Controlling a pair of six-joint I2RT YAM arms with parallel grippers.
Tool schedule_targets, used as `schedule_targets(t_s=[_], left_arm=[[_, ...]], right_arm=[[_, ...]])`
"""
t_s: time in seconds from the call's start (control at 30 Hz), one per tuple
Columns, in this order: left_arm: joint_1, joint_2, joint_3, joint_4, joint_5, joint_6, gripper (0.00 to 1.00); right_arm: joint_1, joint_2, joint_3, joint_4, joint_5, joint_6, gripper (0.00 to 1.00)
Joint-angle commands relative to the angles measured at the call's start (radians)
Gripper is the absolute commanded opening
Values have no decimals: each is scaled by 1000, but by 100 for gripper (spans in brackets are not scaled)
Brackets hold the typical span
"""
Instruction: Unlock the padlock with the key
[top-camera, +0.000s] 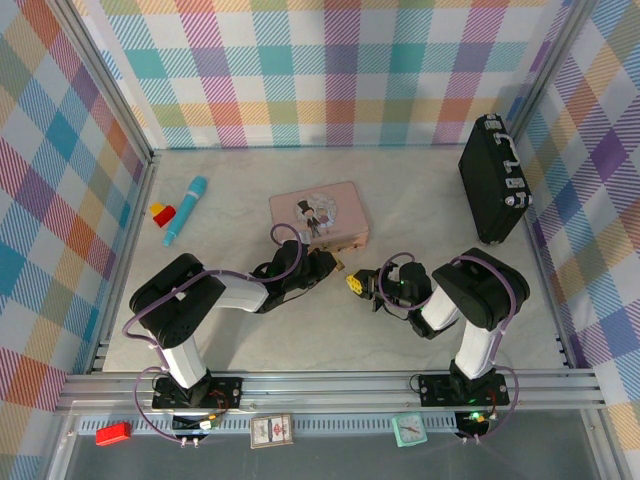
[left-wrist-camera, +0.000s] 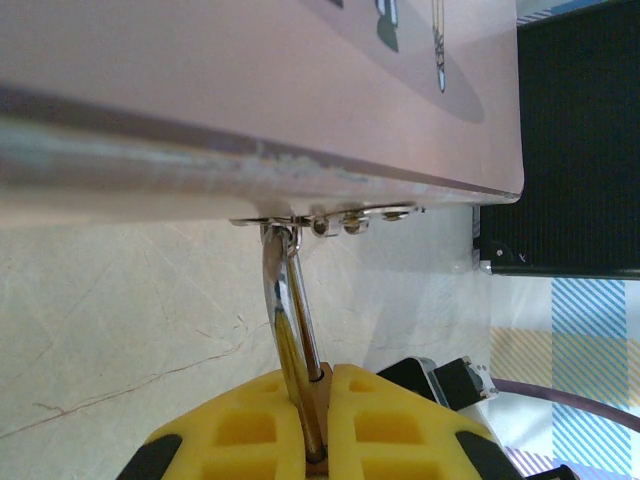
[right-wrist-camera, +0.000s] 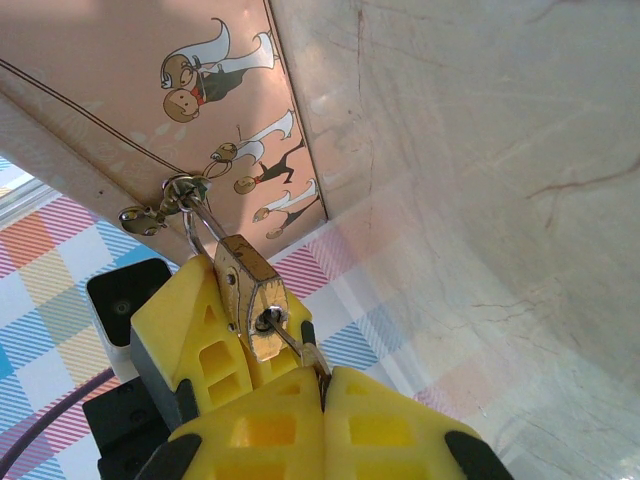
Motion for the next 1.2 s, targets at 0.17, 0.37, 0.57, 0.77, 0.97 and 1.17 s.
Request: schedule_targets(t_s=[0.17,0.37,0.57,0.77,0.97,1.17], left_arm=[[-29,-28,12,149,51,-43,6],[-28,-34,7,149,47,-43,6],[-29,-44,3,144,41,-41,6],[-29,-40,7,123,37,-31,6],[-27,-34,15,120,33,-26,6],[-26,-37,23,104,35,-20,7]], right_arm=[[20,-37,40,61,16,2,0],[20,-24,23,54,32,-5,0],[20,-6,19,63,41,-4,0],[20,-5,-2,54,47,-4,0],[37,-35,-31,31,78,-2,0],[36,-41,-34,16,74,-8,0]])
